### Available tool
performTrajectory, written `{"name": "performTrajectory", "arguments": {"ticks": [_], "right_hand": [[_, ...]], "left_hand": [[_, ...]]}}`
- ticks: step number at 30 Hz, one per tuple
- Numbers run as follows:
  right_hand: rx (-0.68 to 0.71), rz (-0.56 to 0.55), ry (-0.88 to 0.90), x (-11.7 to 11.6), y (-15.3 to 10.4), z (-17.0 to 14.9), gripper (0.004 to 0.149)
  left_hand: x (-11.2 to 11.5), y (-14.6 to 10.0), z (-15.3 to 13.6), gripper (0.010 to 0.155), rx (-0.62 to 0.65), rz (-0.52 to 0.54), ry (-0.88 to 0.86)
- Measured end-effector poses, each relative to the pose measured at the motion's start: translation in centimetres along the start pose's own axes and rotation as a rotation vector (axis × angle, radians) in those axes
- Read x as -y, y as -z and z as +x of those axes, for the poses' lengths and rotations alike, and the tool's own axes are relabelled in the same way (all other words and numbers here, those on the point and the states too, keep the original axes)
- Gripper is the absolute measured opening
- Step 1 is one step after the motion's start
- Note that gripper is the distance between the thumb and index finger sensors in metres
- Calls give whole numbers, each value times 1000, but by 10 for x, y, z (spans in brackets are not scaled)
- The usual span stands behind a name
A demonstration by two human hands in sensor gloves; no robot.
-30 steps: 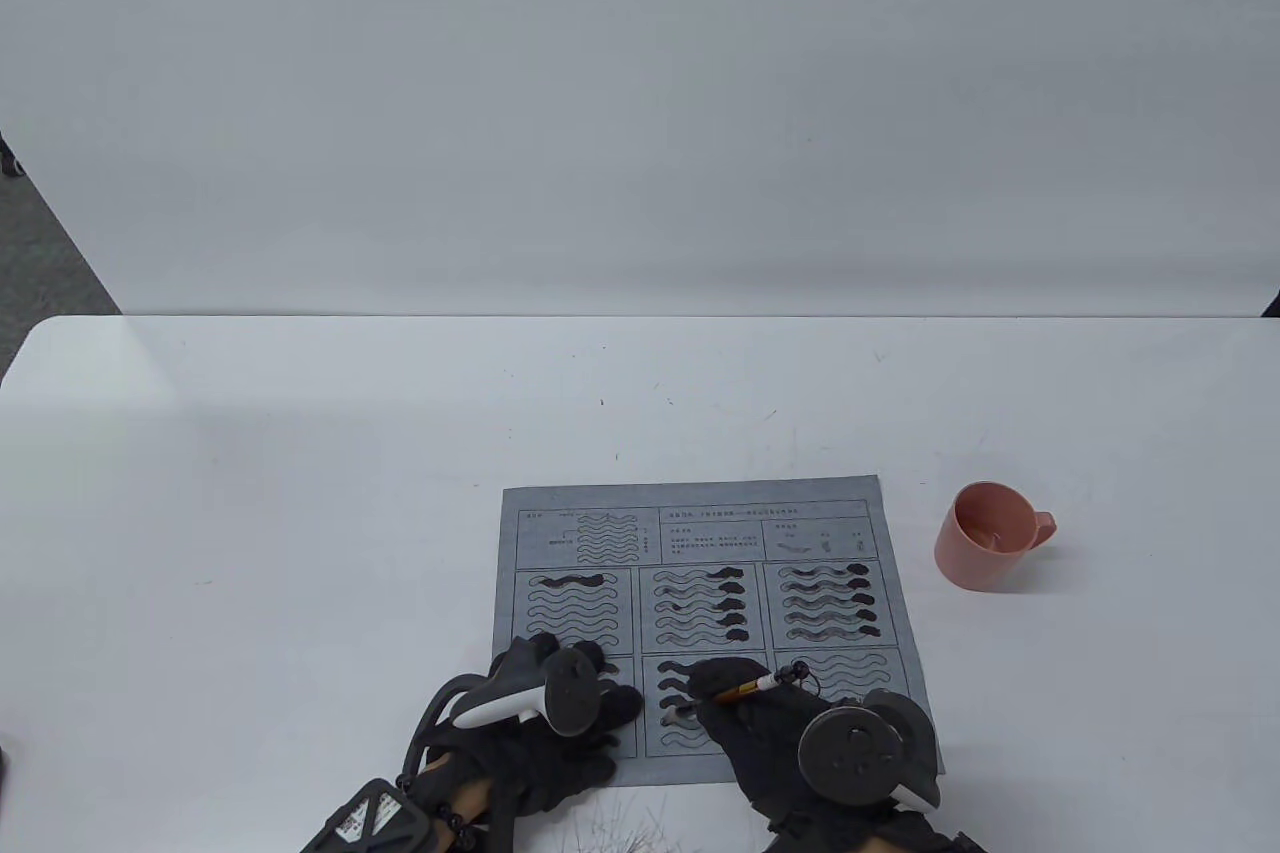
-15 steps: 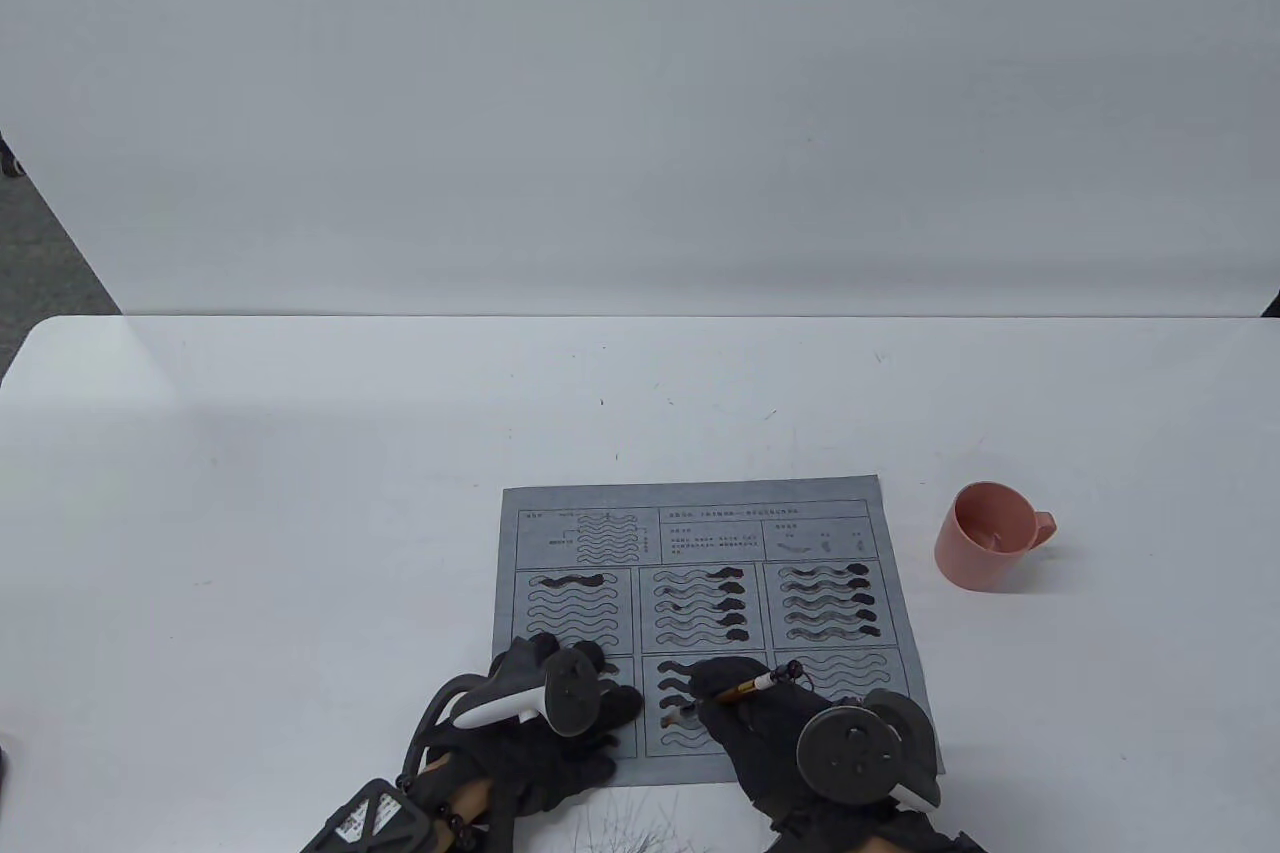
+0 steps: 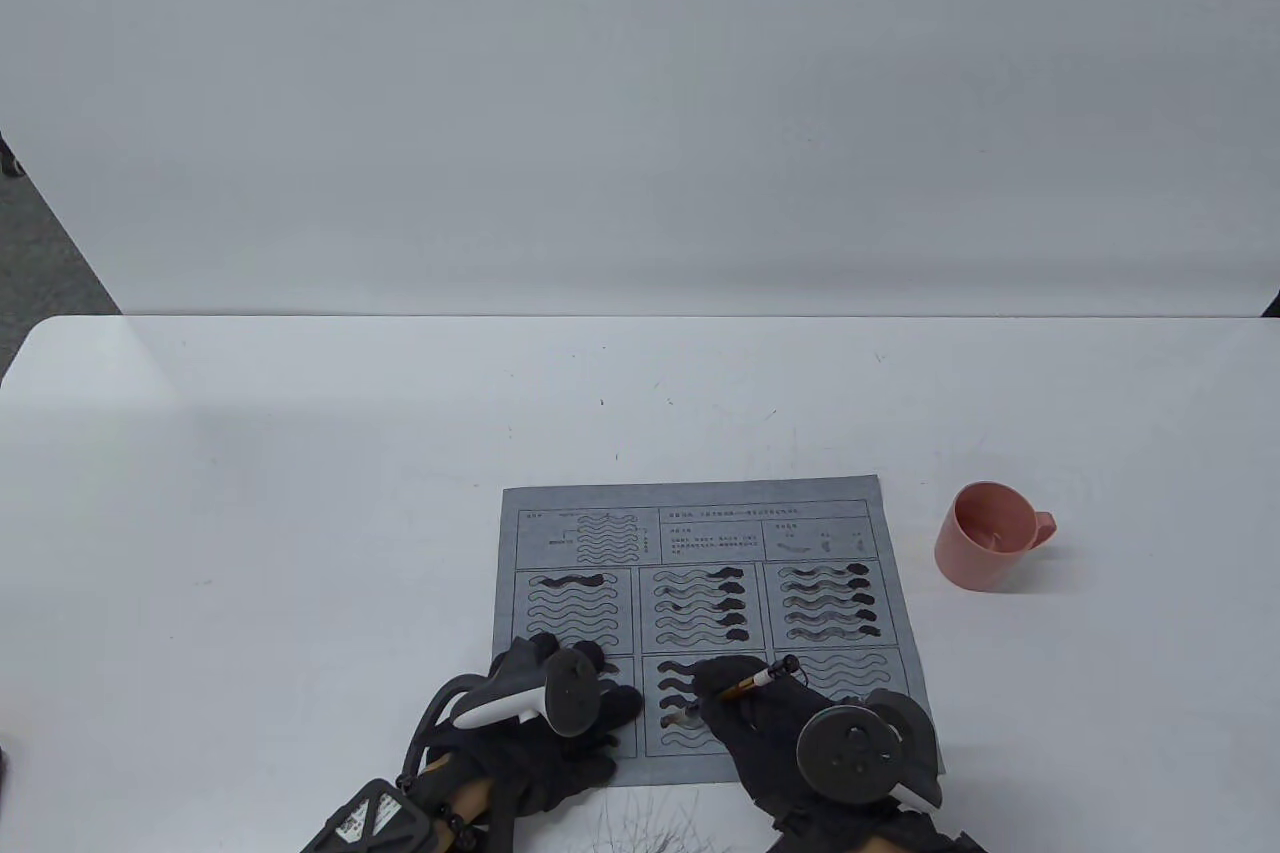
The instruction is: Trace patterns on water writing practice cloth with Chinese brush
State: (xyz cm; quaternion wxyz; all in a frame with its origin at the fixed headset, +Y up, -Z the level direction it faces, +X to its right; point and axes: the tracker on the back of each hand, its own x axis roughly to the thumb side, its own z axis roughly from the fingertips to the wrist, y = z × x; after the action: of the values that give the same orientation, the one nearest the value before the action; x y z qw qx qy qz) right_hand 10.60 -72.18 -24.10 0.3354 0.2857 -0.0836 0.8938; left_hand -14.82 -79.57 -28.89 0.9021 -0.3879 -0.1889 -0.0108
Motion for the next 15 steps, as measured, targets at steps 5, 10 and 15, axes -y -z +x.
{"name": "performTrajectory", "arguments": {"ticks": [5, 10, 15], "right_hand": [[1, 0, 0, 0, 0, 0, 40], [2, -4, -3, 0, 0, 0, 39], [2, -7, -5, 1, 0, 0, 39]], "left_hand": [[0, 0, 0, 69, 0, 0, 0], [0, 0, 0, 69, 0, 0, 0], [0, 0, 0, 69, 0, 0, 0]]}}
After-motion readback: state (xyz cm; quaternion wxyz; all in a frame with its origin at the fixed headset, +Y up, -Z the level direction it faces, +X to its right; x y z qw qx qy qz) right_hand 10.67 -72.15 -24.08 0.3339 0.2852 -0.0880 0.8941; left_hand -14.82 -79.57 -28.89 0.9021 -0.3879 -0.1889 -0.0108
